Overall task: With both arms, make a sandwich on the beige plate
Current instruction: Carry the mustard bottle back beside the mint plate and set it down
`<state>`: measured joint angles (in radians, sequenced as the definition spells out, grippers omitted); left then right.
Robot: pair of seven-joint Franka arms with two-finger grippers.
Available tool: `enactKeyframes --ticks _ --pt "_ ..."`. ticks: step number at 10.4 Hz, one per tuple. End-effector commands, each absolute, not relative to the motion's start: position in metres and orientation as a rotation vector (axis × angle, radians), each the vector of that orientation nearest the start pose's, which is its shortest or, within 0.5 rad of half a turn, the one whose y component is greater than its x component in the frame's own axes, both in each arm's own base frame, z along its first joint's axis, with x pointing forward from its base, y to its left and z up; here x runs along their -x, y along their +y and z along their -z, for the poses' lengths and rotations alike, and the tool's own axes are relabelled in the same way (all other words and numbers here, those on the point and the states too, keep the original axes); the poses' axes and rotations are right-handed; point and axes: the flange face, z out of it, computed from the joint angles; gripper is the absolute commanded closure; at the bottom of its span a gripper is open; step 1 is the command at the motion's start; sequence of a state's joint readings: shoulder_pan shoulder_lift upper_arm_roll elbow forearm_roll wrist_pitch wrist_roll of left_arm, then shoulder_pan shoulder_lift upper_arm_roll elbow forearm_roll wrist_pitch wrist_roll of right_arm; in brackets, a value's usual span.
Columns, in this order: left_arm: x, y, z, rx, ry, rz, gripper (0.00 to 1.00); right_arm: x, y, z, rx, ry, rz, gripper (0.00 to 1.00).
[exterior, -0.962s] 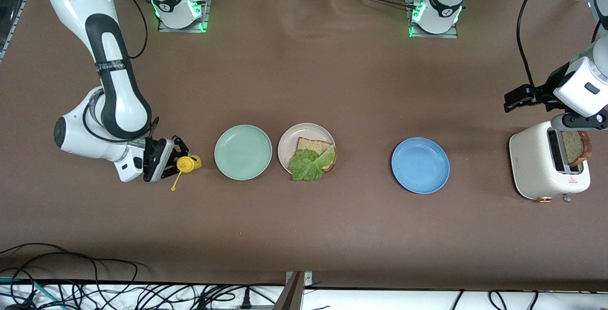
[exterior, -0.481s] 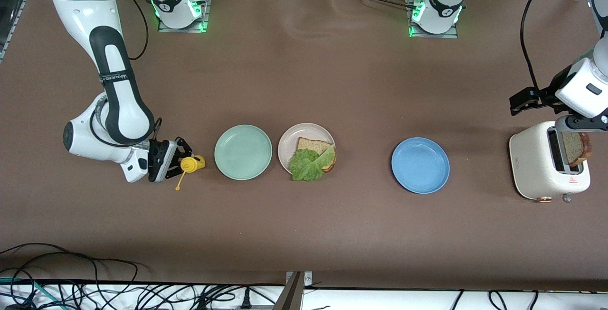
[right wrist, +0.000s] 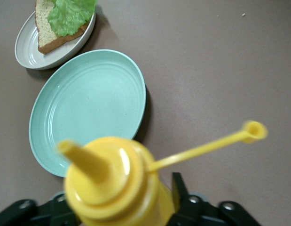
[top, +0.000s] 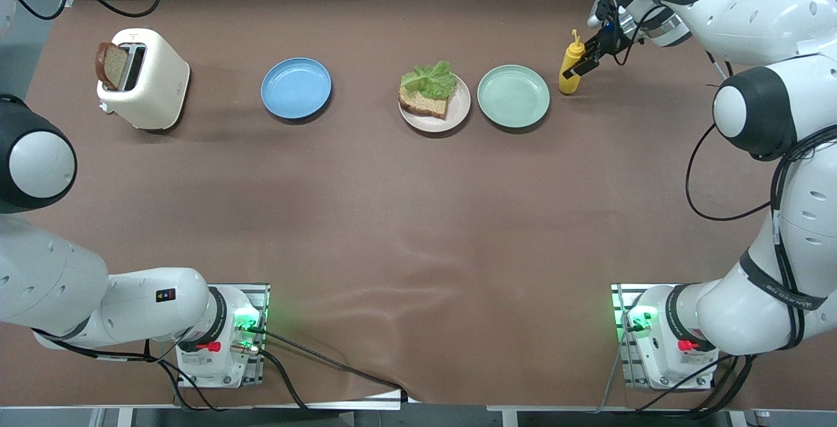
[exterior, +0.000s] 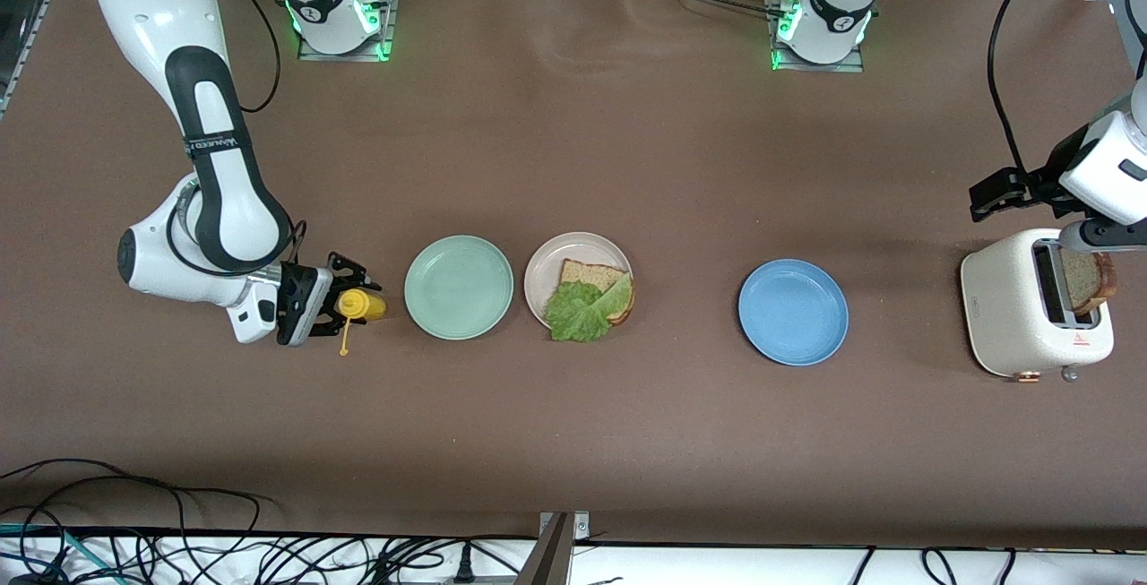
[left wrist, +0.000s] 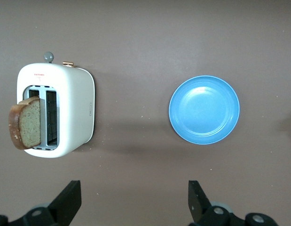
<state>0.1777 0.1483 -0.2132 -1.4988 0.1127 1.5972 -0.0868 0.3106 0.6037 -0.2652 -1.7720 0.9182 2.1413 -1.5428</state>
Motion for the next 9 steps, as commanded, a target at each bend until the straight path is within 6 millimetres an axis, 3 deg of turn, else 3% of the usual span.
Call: enactKeyframes --ticks 1,4,6,7,9 --pt "-0.601 0.013 -0.574 3.03 -0.079 -0.05 0.0 -0.639 0.054 -0.236 2.262 -1.276 0.307 0.11" --pt "-0.609 0.082 -0.567 3.038 0.017 0.01 0.0 -0.634 0.022 -0.247 2.295 -1.226 0.235 0.11" --pt "-0.61 0.127 -0.559 3.034 0.085 0.031 0.0 -0.631 0.021 -0.272 2.348 -1.182 0.168 0.11" --pt "-0.611 0.144 -0.55 3.037 0.103 0.024 0.0 -0.626 0.024 -0.279 2.348 -1.117 0.111 0.11" --pt "-0.615 0.181 -0.525 3.046 0.06 0.015 0.0 -0.621 0.02 -0.314 2.471 -1.023 -0.007 0.12"
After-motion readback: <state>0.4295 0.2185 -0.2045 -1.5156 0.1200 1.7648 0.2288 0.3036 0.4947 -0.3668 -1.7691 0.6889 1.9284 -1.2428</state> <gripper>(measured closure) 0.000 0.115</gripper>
